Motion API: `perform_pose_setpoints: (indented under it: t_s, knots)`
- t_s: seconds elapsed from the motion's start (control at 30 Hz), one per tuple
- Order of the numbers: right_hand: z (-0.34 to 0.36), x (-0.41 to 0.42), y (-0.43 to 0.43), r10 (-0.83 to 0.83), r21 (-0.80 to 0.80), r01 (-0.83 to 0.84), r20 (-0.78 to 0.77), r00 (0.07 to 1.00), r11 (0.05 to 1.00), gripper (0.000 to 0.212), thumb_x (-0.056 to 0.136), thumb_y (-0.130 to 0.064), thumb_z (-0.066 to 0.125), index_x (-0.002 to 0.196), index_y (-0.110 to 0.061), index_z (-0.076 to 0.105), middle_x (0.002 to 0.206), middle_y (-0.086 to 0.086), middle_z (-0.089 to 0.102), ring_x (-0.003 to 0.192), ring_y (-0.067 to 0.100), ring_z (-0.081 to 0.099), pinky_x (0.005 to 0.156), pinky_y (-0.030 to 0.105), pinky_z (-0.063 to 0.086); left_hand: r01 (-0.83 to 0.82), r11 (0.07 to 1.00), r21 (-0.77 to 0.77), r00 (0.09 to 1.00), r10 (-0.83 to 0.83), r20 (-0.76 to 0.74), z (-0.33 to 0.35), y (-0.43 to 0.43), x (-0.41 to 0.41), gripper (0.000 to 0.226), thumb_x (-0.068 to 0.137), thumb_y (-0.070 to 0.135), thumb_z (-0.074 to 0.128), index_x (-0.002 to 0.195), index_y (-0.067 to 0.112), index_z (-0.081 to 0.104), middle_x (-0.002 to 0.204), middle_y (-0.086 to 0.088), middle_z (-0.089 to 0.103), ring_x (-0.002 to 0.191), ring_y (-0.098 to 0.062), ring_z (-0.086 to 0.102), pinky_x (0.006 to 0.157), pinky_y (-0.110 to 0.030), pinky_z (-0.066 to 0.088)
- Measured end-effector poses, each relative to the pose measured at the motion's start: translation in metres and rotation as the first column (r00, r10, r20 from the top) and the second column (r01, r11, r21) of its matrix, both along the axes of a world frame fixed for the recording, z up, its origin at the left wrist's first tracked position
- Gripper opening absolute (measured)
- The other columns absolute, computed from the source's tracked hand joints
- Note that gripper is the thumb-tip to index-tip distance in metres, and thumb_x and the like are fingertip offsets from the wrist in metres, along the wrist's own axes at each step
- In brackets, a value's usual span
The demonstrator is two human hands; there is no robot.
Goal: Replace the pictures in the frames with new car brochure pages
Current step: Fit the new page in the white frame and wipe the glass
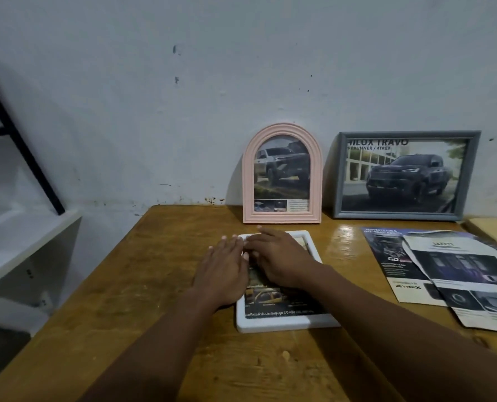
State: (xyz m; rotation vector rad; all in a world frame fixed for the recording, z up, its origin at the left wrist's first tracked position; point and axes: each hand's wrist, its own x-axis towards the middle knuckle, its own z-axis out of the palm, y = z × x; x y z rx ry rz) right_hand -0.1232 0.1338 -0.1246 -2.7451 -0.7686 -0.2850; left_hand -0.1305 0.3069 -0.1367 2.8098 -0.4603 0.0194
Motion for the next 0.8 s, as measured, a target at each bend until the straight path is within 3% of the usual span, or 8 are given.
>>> perform_pose_setpoints:
  t_s: [0.13, 0.27, 0.37, 0.5, 0.57, 0.8]
  knots:
    - [-0.007, -0.001, -0.009, 0.036, -0.096, -0.032, 0.043, 0.998, 0.995, 0.049, 0.099, -0.033, 0.034, 0.144, -0.024, 0.048, 0.155, -0.003, 0.041, 0.15, 0.024, 0.019, 0.118, 0.048, 0.02, -0.001, 0.999, 0.033, 1.0, 0.0, 0.014, -0.002, 0.0, -0.002, 0.058, 0.109, 0.04, 0.019, 0.162, 0.019, 0.008, 0.17, 0.001, 0.006, 0.156, -0.016, -0.001, 0.124, -0.038, -0.001]
    - [-0.004, -0.006, -0.01, 0.026, -0.077, -0.014, 0.151, 0.988, 0.997, 0.047, 0.096, -0.037, 0.034, 0.137, -0.025, 0.054, 0.152, -0.002, 0.043, 0.144, 0.021, 0.028, 0.113, 0.044, 0.027, -0.015, 0.998, 0.058, 1.0, 0.014, 0.019, -0.002, 0.0, -0.005, 0.06, 0.108, 0.043, 0.014, 0.162, 0.019, 0.007, 0.17, 0.002, 0.004, 0.155, -0.015, -0.004, 0.124, -0.039, -0.004]
    - [-0.002, -0.008, -0.013, 0.088, -0.019, -0.087, 0.067, 0.994, 0.996, 0.044, 0.099, -0.033, 0.038, 0.136, -0.021, 0.057, 0.141, 0.0, 0.055, 0.135, 0.016, 0.043, 0.111, 0.042, 0.035, -0.022, 0.998, 0.063, 1.0, 0.022, 0.01, -0.002, 0.0, -0.006, 0.06, 0.108, 0.044, 0.012, 0.162, 0.018, 0.006, 0.17, 0.001, 0.002, 0.155, -0.015, -0.005, 0.125, -0.039, -0.003]
    - [-0.002, -0.006, -0.013, 0.118, -0.075, -0.118, 0.001, 0.993, 0.99, 0.048, 0.102, -0.031, 0.035, 0.145, -0.015, 0.048, 0.15, 0.007, 0.048, 0.143, 0.019, 0.035, 0.119, 0.032, 0.019, -0.016, 0.996, 0.092, 1.0, 0.015, 0.004, -0.002, 0.0, -0.006, 0.061, 0.108, 0.044, 0.012, 0.162, 0.019, 0.005, 0.17, 0.001, 0.002, 0.155, -0.015, -0.006, 0.125, -0.039, -0.003]
    - [-0.001, -0.004, -0.012, 0.114, -0.108, -0.116, -0.031, 0.993, 0.987, 0.05, 0.102, -0.033, 0.032, 0.147, -0.014, 0.045, 0.151, 0.009, 0.046, 0.144, 0.021, 0.034, 0.12, 0.033, 0.019, -0.012, 0.994, 0.107, 1.0, 0.013, -0.005, -0.002, 0.0, -0.006, 0.061, 0.108, 0.045, 0.011, 0.162, 0.018, 0.004, 0.17, 0.001, 0.001, 0.155, -0.015, -0.007, 0.125, -0.039, -0.003]
    - [0.007, -0.008, -0.036, -0.103, -0.248, 0.071, -0.118, 0.988, 0.966, 0.06, 0.101, -0.041, 0.039, 0.154, -0.018, 0.027, 0.159, 0.006, 0.031, 0.149, 0.023, 0.022, 0.12, 0.043, 0.023, -0.003, 0.986, 0.167, 1.0, 0.002, 0.007, 0.0, -0.001, -0.003, 0.065, 0.106, 0.048, 0.008, 0.162, 0.015, 0.005, 0.17, -0.002, 0.003, 0.155, -0.017, -0.008, 0.125, -0.042, -0.003]
